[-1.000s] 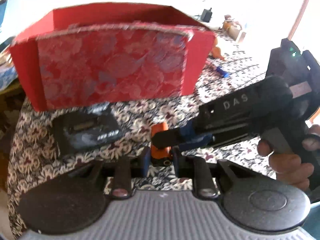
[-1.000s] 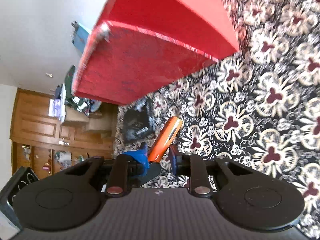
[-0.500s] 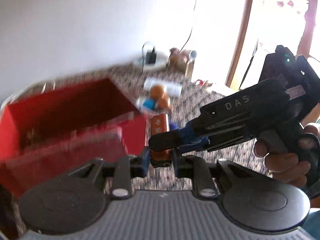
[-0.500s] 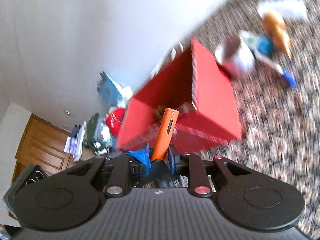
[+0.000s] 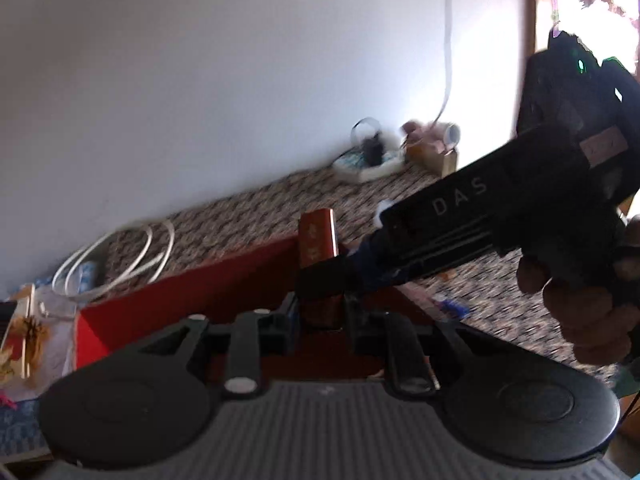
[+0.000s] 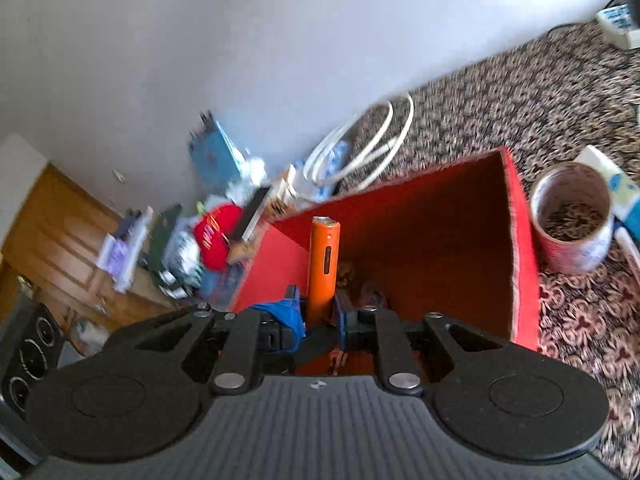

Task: Organize rigid objects
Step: 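Carry the orange stick with the right gripper into the red box, then lower the orange stick and open the right gripper inside the box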

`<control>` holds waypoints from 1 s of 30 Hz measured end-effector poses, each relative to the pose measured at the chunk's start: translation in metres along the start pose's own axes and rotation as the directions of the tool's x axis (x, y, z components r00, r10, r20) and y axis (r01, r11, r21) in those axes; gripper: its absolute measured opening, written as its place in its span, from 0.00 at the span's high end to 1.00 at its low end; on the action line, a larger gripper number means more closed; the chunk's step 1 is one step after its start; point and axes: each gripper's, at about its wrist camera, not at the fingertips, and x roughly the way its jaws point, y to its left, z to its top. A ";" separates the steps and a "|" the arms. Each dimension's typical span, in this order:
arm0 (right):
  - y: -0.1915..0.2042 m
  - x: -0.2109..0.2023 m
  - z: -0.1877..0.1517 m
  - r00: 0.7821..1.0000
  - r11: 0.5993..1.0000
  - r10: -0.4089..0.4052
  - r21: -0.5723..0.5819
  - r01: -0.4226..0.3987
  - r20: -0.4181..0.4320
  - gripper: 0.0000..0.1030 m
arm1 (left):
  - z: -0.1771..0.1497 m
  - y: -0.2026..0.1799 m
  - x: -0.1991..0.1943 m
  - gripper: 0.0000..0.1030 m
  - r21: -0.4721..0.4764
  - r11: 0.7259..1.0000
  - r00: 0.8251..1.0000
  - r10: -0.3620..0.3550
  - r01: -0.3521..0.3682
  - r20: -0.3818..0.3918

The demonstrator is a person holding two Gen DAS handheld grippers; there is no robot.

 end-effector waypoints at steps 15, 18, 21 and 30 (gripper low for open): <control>-0.005 0.094 0.009 0.973 0.985 -0.157 -0.103 0.141 -0.171 1.00 | -0.018 0.062 0.082 0.79 -0.060 0.991 0.950 0.099 -0.122 -0.295; 0.000 0.096 0.009 0.969 0.974 -0.193 -0.152 0.169 -0.156 1.00 | -0.020 0.063 0.084 0.80 -0.063 0.988 0.944 0.115 -0.141 -0.309; -0.005 0.100 0.008 0.965 0.974 -0.205 -0.130 0.185 -0.164 1.00 | -0.020 0.067 0.081 0.79 -0.068 0.985 0.946 0.129 -0.156 -0.296; -0.016 0.099 0.006 0.956 0.966 -0.259 -0.053 0.254 -0.140 1.00 | -0.021 0.086 0.078 0.77 -0.041 0.966 0.927 0.234 -0.257 -0.292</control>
